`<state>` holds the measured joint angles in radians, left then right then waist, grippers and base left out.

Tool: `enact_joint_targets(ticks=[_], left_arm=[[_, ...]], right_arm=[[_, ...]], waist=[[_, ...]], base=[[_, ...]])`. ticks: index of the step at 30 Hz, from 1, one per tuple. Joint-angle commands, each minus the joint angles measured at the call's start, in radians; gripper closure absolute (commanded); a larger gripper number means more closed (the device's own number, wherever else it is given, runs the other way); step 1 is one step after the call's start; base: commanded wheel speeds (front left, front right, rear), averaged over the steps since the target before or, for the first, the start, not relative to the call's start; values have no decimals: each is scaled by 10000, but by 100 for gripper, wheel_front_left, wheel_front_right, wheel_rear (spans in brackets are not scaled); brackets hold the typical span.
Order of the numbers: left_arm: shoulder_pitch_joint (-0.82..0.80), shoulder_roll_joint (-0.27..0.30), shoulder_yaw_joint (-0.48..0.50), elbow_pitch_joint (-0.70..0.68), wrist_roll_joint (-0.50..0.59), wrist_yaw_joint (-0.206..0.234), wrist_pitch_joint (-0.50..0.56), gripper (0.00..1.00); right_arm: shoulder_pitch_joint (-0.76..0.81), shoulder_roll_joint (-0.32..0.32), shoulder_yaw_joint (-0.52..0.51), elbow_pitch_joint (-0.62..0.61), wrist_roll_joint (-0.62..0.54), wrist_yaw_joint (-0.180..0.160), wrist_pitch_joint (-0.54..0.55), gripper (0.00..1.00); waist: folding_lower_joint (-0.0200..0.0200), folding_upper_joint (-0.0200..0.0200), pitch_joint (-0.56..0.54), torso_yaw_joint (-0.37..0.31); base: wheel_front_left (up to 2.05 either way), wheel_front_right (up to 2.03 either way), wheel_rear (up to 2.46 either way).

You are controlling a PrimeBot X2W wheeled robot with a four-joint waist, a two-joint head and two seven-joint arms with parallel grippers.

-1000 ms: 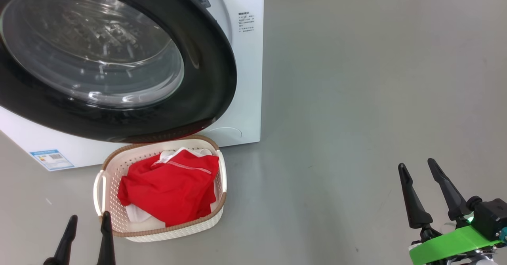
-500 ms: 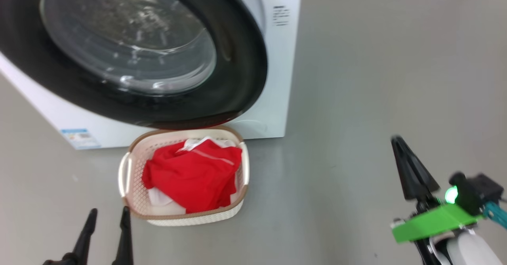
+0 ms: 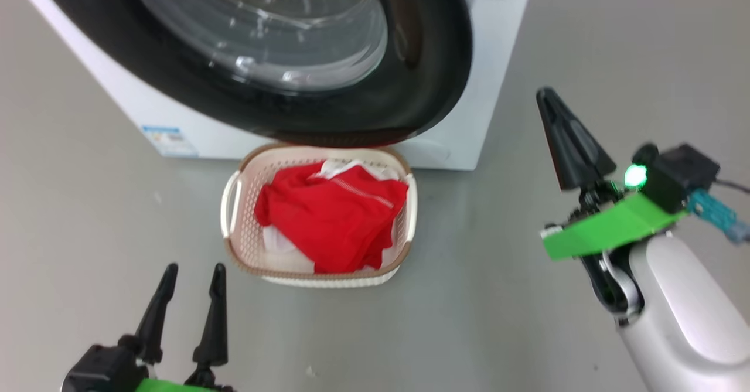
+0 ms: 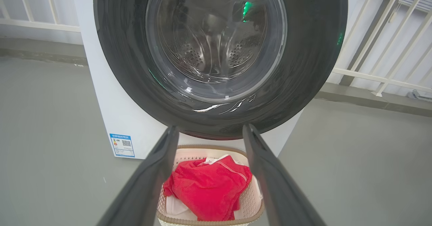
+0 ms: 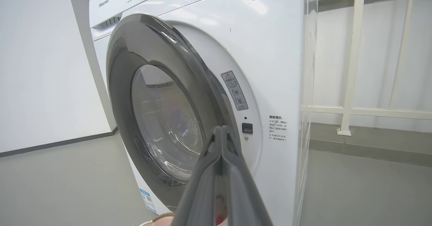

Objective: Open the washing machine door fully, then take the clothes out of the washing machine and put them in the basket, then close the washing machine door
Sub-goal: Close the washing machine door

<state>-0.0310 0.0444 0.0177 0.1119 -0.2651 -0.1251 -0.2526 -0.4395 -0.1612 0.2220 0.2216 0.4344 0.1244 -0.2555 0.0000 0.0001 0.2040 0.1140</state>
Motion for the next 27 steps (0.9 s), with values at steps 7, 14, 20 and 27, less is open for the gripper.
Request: enact_joint_targets(ticks=[7,14,20,27], left_arm=[[-812,59,-124,-400,-295,-43,-91,0],[-1299,59,-560,-568,-611,107,-91,0],[-1552,59,-861,-686,-783,188,-91,0],[-1730,59,-1100,-846,-876,277,-91,0]], right_arm=[[-1373,-54,598,500,77,63,-63,100],[-2284,-205,804,1124,108,63,-63,100],[-2921,-291,862,1488,141,63,-63,100],[-3438,-376,717,1669,220,63,-63,100]], waist=[[0,-1,1279,801],[0,-1,1993,1149],[0,-1,2390,1415],[0,-1,2720,1652]], base=[[0,0,0],[0,0,0],[0,0,0],[0,0,0]])
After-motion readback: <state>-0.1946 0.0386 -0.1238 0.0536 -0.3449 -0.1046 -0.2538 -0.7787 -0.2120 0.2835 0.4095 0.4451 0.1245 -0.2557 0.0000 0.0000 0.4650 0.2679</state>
